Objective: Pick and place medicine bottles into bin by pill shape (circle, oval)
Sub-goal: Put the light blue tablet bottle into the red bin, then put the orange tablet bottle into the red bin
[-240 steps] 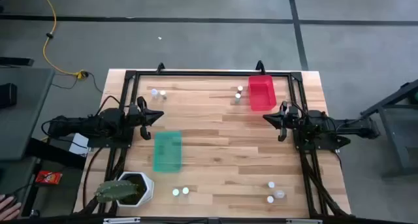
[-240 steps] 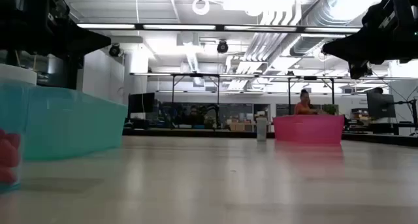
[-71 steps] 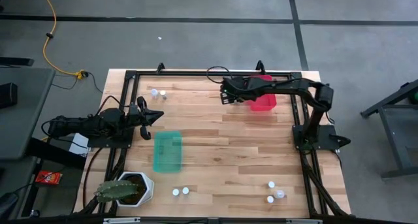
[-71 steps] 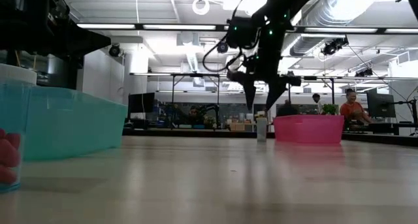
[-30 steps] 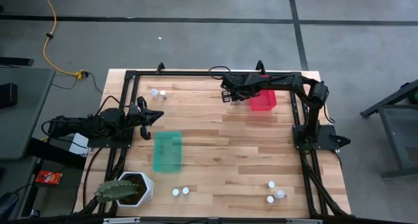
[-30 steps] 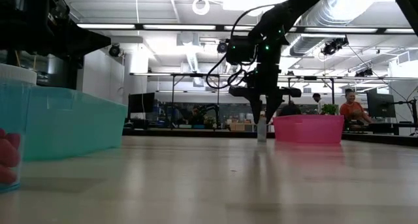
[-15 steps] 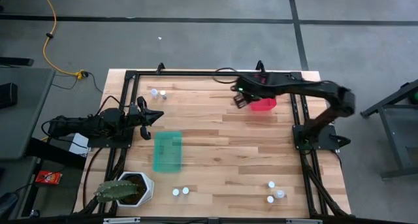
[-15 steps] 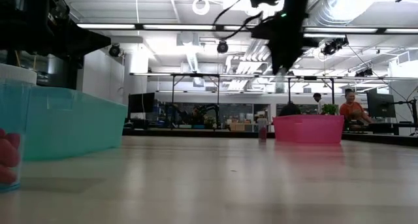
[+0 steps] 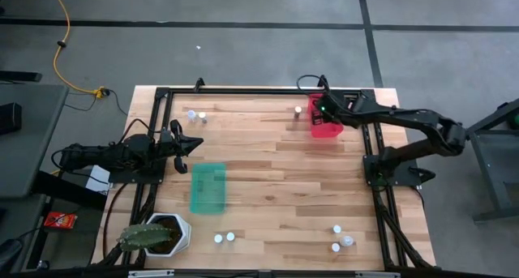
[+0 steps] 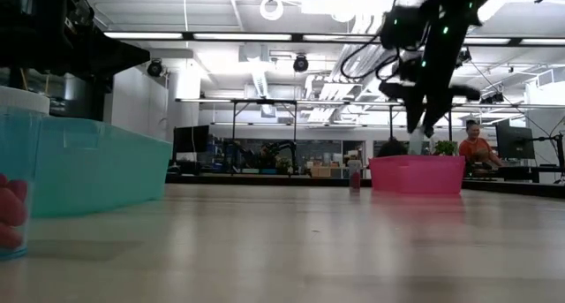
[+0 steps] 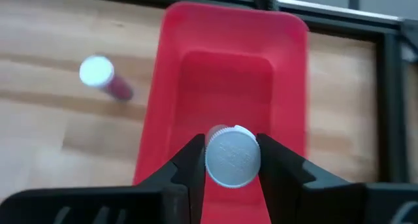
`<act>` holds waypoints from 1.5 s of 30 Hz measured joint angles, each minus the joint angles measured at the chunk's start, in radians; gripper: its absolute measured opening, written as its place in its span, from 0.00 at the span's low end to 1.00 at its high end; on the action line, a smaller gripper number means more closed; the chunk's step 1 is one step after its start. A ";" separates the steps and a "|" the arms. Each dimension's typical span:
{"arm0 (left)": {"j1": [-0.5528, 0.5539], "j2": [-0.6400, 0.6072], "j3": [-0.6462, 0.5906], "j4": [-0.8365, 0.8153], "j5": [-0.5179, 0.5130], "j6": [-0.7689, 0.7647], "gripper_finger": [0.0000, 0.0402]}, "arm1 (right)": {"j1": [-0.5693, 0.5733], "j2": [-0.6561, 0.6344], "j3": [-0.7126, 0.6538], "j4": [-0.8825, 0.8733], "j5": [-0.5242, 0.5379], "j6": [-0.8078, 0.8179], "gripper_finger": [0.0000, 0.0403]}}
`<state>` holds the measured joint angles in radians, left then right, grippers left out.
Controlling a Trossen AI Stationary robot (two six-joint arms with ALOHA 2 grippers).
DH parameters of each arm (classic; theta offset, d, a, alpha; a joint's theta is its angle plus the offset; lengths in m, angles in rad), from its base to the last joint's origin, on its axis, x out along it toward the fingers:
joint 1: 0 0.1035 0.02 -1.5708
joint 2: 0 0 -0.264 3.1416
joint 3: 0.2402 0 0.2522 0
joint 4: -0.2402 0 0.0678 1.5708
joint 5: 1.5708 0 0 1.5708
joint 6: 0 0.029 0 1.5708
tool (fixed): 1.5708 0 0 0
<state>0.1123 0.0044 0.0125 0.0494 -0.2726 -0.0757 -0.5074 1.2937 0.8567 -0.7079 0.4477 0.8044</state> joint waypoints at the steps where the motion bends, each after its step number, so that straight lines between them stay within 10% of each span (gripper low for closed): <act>1: 0.000 0.000 0.000 0.000 0.000 0.000 0.01 | -0.019 0.013 -0.012 0.036 -0.007 -0.011 0.25; 16: 0.000 0.000 0.000 0.000 0.000 0.000 0.01 | -0.141 0.236 0.040 0.095 -0.074 -0.158 0.25; 45: 0.000 0.000 0.000 0.000 0.000 0.000 0.01 | -0.126 0.113 0.040 0.077 -0.080 -0.158 0.50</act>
<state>0.1123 0.0044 0.0126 0.0494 -0.2726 -0.0757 -0.6331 1.4070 0.8967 -0.6312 0.3678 0.6461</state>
